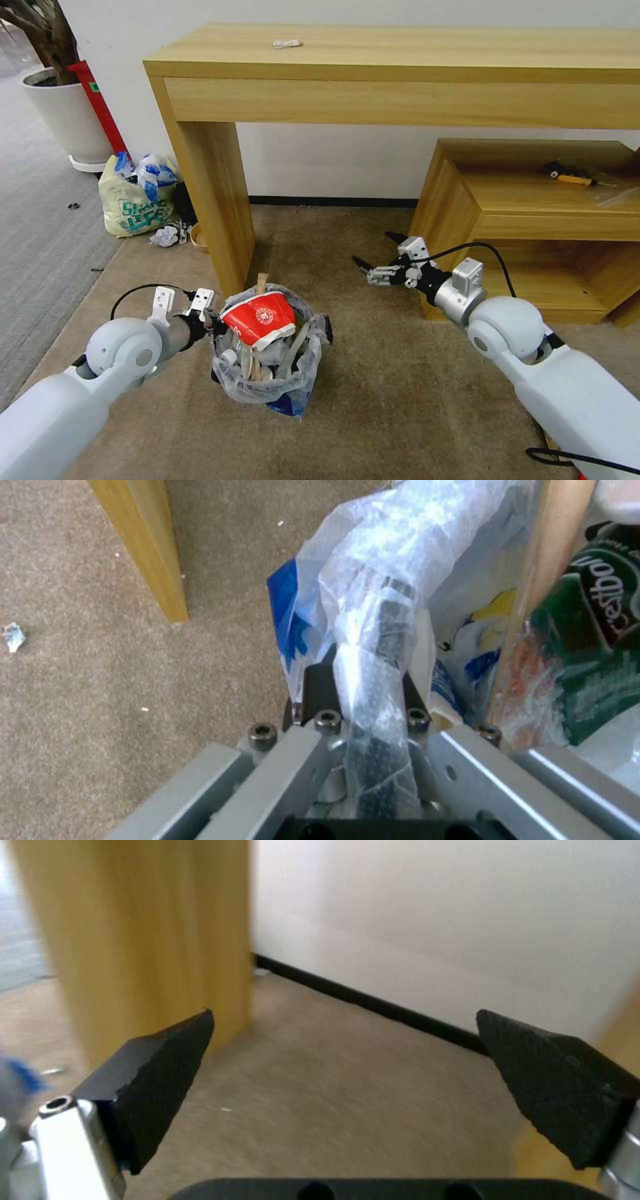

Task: Pick up the trash bin and place the garbage on the floor into it.

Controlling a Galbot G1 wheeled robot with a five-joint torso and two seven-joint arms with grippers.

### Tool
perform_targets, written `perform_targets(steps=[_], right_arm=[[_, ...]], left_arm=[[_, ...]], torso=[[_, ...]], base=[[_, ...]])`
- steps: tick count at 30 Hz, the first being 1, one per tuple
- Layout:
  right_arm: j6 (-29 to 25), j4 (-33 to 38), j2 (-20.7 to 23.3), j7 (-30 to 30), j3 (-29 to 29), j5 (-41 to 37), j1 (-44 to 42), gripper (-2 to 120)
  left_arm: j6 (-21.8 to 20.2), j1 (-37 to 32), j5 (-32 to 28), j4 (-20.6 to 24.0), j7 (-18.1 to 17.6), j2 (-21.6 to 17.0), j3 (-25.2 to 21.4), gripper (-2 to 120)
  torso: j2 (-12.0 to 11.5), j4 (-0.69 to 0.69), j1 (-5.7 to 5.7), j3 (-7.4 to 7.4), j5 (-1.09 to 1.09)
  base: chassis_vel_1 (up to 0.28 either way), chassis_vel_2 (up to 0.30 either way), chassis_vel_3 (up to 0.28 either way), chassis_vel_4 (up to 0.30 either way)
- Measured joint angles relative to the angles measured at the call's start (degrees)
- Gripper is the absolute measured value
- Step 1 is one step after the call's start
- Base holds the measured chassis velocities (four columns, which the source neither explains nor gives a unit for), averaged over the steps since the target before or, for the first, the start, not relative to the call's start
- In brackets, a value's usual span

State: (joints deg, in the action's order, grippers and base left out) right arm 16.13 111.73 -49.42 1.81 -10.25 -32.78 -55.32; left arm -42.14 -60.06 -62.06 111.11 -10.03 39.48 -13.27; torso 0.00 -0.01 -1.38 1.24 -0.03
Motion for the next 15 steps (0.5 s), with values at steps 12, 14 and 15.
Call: perform_targets(steps=[12,14,15], right_arm=[[-5.2,2.0,-3.3,1.8,-11.3,6.1,-15.9,100],[-5.6,3.1,-4.3,1.7,-13.7,7.7,-19.4,100],[-5.8,4.1,-5.1,1.7,-15.3,8.4,-21.6,100]], left_arm=[[0.0,-0.2,0.4,-0.1,-0.3,1.4,-0.4,0],[0.0,-0.2,0.5,-0.1,-0.6,1.8,-0.4,0],[0.0,-0.2,0.6,-0.1,-0.7,2.0,-0.3,0]], torso=[[0.0,0.02,0.0,0.0,0.01],[0.0,0.02,0.0,0.0,0.01],[0.0,0.02,0.0,0.0,0.01]], base=[[0.0,0.0,0.0,0.0],[0.0,0.0,0.0,0.0],[0.0,0.0,0.0,0.0]])
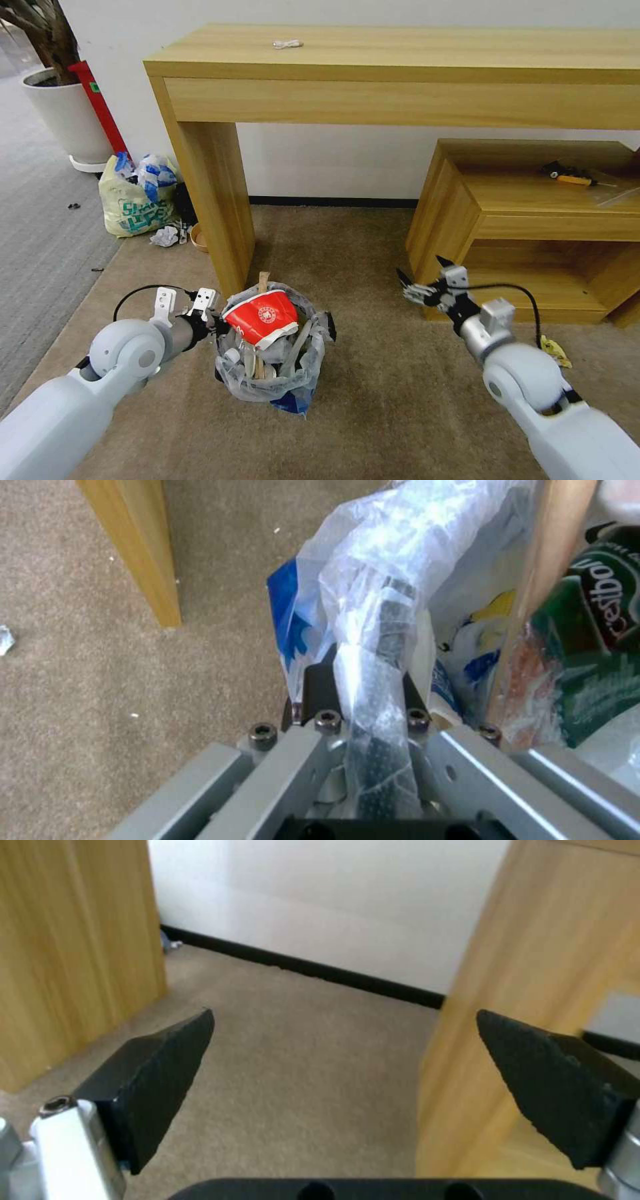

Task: Pick up the trash bin and place the garbage on the floor into it.

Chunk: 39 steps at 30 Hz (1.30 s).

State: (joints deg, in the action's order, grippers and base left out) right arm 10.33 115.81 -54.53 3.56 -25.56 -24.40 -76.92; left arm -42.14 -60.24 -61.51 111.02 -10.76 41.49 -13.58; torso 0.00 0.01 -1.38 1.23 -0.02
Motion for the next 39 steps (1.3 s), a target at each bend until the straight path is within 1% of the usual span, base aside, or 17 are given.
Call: perform_targets(steps=[1,4,5,8,9,11,13,16,17,19,21,22,24,28,33,39], right_arm=[[0.0,0.0,0.0,0.0,0.0,0.0,0.0,100],[-0.9,2.1,-2.7,-0.1,-3.8,2.8,-4.5,100],[-0.9,2.1,-2.7,-0.1,-3.8,2.8,-4.5,100],[-1.6,3.9,-6.7,-0.9,-6.8,5.0,-7.9,100],[-1.6,3.9,-6.7,-0.9,-6.8,5.0,-7.9,100],[-2.6,4.4,-9.0,-1.7,-8.3,6.9,-9.9,100],[-3.0,4.4,-9.7,-2.0,-8.8,7.7,-10.5,100],[-4.8,5.2,-12.9,-3.2,-10.4,10.2,-13.8,100],[-4.8,5.2,-12.9,-3.2,-10.4,10.2,-13.8,100],[-6.1,5.9,-15.2,-4.2,-10.9,11.6,-16.6,100],[-6.6,6.1,-15.9,-4.5,-11.0,12.1,-17.4,100],[-7.6,6.3,-17.2,-5.2,-11.2,13.2,-18.9,100],[-9.0,6.4,-18.5,-6.0,-11.2,14.5,-20.3,100],[-10.9,6.5,-19.4,-8.2,-11.7,15.4,-22.2,100],[-11.6,6.6,-19.0,-10.7,-13.4,15.5,-22.6,100],[-11.6,6.5,-18.5,-10.7,-14.0,15.3,-21.9,100]], left_arm=[[0.0,0.0,0.0,0.0,0.0,0.0,0.0,0],[0.0,0.0,0.3,0.0,-0.1,0.2,0.1,0],[0.0,0.0,0.3,0.0,-0.1,0.2,0.1,0],[0.0,-0.4,0.6,0.5,-0.2,0.2,0.1,0],[0.0,-0.4,0.6,0.5,-0.2,0.2,0.1,0],[0.0,-0.5,0.5,0.8,-0.5,0.0,0.1,0],[0.0,-0.5,0.5,1.0,-0.6,0.0,0.1,0],[0.0,-0.8,0.2,1.5,-0.7,-0.7,0.0,0],[0.0,-0.8,0.2,1.5,-0.7,-0.7,0.0,0],[0.0,-1.1,0.1,1.8,-0.7,-1.4,-0.2,0],[0.0,-1.2,0.1,1.9,-0.7,-1.6,-0.2,0],[0.0,-1.6,0.1,2.2,-0.7,-1.8,-0.2,0],[0.0,-2.0,0.1,2.3,-0.7,-1.9,-0.2,0],[0.0,-2.3,0.2,2.5,-0.7,-2.0,-0.2,0],[0.0,-2.3,0.2,2.5,-0.7,-2.0,0.0,0],[0.0,-2.5,0.4,2.6,-0.7,-1.9,0.0,0]], torso=[[0.0,0.0,0.0,0.0,0.0],[0.0,0.0,0.0,0.0,0.0],[0.0,0.0,0.0,0.0,0.0],[0.0,0.0,0.0,0.0,-0.01],[0.0,0.0,0.0,0.0,-0.01],[0.0,0.0,0.0,0.0,0.0],[0.0,-0.01,0.0,0.0,-0.01],[0.0,0.0,0.0,0.01,-0.01],[0.0,0.0,0.0,0.01,-0.01],[0.0,0.0,0.0,0.0,0.0],[0.0,0.0,0.0,0.0,-0.01],[0.0,0.0,0.0,0.0,0.0],[0.0,0.0,0.0,0.0,-0.01],[0.0,0.0,0.0,0.0,-0.01],[0.0,0.0,0.0,0.01,0.0],[0.0,-0.01,0.0,0.01,0.0]], base=[[0.0,0.0,0.0,0.0],[0.0,0.0,0.0,0.0],[0.0,0.0,0.0,0.0],[0.0,0.0,0.0,0.0],[0.0,0.0,0.0,0.0],[0.0,0.0,0.0,0.0],[0.0,0.0,0.0,0.0],[0.0,0.0,0.0,0.0],[0.0,0.0,0.0,0.0],[0.0,0.0,0.0,0.0],[0.0,0.0,0.0,0.0],[0.0,0.0,0.0,0.0],[0.0,0.0,0.0,0.0],[0.0,0.0,0.0,0.0],[0.0,0.0,0.0,0.0],[0.0,0.0,0.0,0.0]])
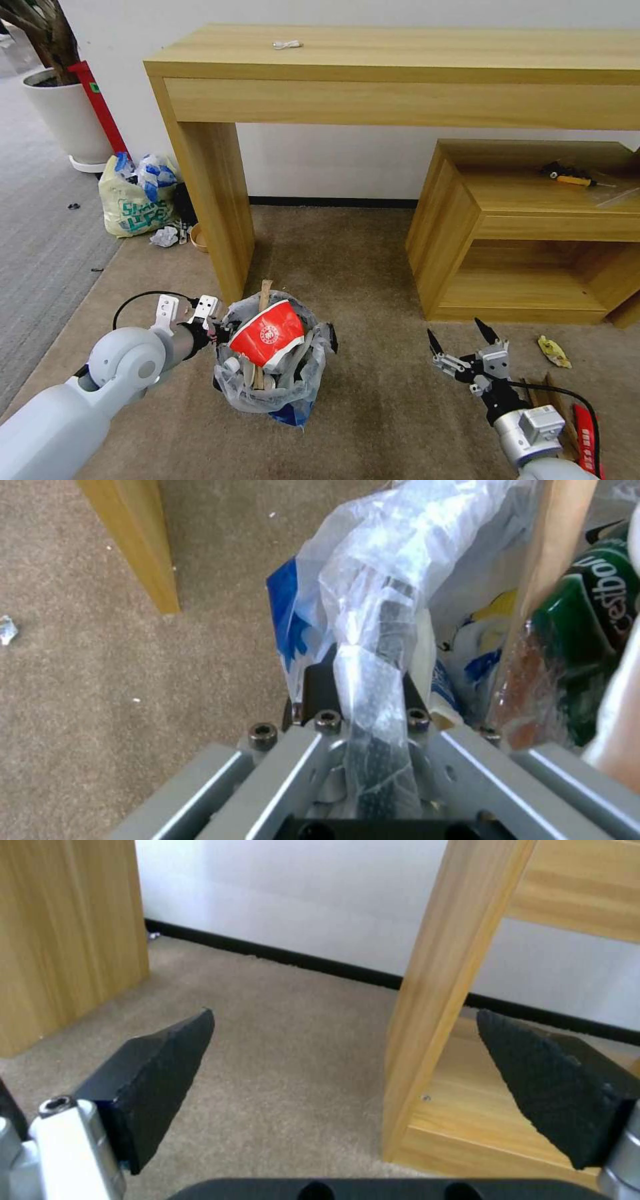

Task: Pick up the trash bin and place the garbage on the floor into it.

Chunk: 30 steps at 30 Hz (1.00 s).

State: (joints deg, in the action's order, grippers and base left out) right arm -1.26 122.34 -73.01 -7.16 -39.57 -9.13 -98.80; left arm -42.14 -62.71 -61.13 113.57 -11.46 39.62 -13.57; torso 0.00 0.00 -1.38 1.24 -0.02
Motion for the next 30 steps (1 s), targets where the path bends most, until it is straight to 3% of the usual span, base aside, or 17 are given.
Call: perform_targets(steps=[30], right_arm=[[0.2,-0.5,0.9,0.4,0.1,-0.1,0.0,100]], left_arm=[[0.0,-0.1,0.2,0.3,0.0,0.4,-0.2,0]], torso=[[0.0,0.0,-0.01,0.0,0.0]], base=[[-0.103,-0.11,0.107,0.107]])
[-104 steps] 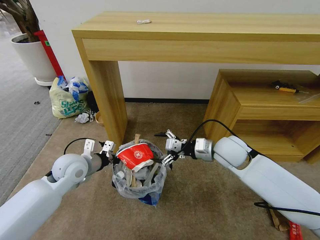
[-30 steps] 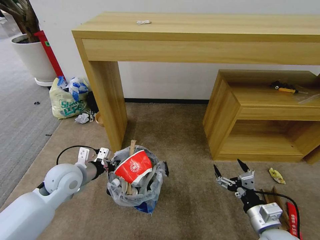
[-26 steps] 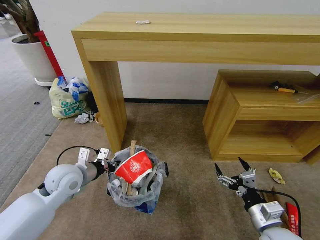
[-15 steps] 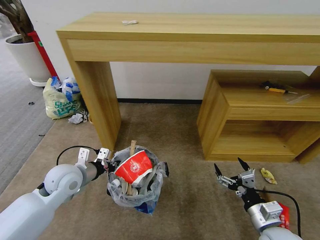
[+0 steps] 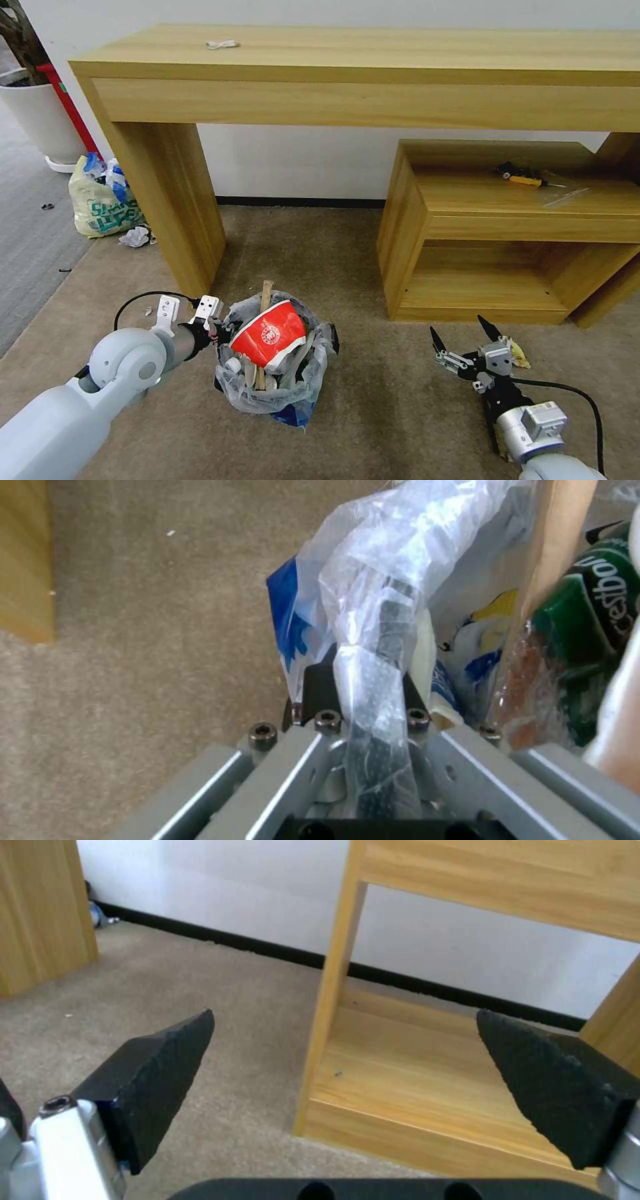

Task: Pick up the trash bin and place the garbage on the floor into it.

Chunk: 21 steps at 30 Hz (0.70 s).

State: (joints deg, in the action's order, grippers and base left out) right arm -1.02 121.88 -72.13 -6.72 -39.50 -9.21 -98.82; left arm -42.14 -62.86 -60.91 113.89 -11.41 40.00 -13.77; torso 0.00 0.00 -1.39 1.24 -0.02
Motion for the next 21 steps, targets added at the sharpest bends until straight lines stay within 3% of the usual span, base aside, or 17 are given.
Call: perform_targets(steps=[21], right_arm=[[0.0,-0.6,-0.2,0.1,0.7,0.4,-0.2,100]], left_arm=[[0.0,0.2,0.2,-0.4,0.4,0.6,0.1,0]], torso=[[0.0,0.01,0.01,0.0,0.01]], base=[[-0.117,-0.115,0.116,0.113]])
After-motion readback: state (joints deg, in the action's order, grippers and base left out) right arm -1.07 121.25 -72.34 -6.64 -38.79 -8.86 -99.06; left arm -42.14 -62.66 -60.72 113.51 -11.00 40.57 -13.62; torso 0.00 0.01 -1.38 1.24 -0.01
